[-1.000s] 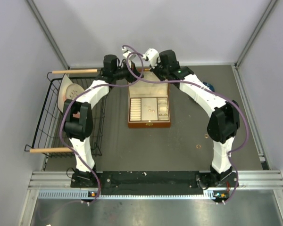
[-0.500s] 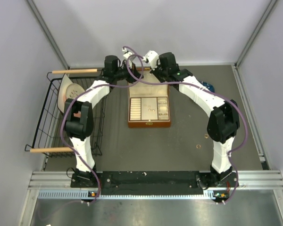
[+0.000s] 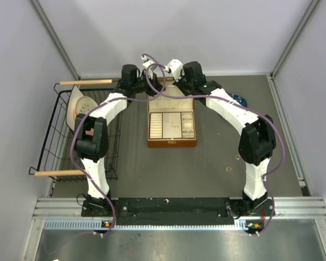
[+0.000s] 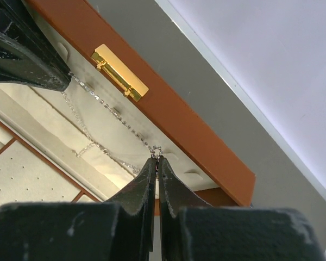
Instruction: Organize the mixed jewelry
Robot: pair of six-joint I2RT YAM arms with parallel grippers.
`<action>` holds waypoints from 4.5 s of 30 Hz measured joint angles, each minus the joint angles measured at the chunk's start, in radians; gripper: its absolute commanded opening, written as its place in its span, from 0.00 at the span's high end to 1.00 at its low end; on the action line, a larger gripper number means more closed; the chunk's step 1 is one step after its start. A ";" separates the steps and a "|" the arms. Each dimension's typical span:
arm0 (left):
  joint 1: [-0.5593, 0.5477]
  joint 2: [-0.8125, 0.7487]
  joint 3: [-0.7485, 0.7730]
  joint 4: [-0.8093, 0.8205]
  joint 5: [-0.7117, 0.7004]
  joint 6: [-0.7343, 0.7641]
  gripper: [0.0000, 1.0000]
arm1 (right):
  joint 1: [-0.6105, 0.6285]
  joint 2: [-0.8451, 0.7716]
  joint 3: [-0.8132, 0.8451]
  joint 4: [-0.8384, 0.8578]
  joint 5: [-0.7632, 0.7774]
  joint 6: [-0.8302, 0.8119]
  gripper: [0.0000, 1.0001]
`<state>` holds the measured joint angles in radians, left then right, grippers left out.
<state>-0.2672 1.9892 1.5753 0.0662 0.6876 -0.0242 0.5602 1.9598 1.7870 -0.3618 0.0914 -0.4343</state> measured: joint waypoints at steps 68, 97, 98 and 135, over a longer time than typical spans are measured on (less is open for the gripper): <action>-0.016 -0.108 -0.123 -0.014 -0.027 -0.002 0.70 | 0.021 -0.167 -0.245 0.060 0.030 0.012 0.75; -0.080 -0.340 -0.494 0.032 -0.175 0.291 0.52 | -0.039 -0.505 -0.593 -0.012 -0.018 0.097 0.64; -0.083 -0.340 -0.494 0.039 -0.183 0.302 0.52 | -0.045 -0.516 -0.603 -0.019 -0.018 0.098 0.64; -0.177 -0.180 -0.482 0.332 -0.541 0.736 0.34 | -0.074 -0.511 -0.650 -0.050 -0.158 0.136 0.65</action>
<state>-0.4442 1.8091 1.0935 0.3977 0.1467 0.7116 0.4858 1.4490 1.1366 -0.4122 -0.0666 -0.2981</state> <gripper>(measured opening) 0.657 0.357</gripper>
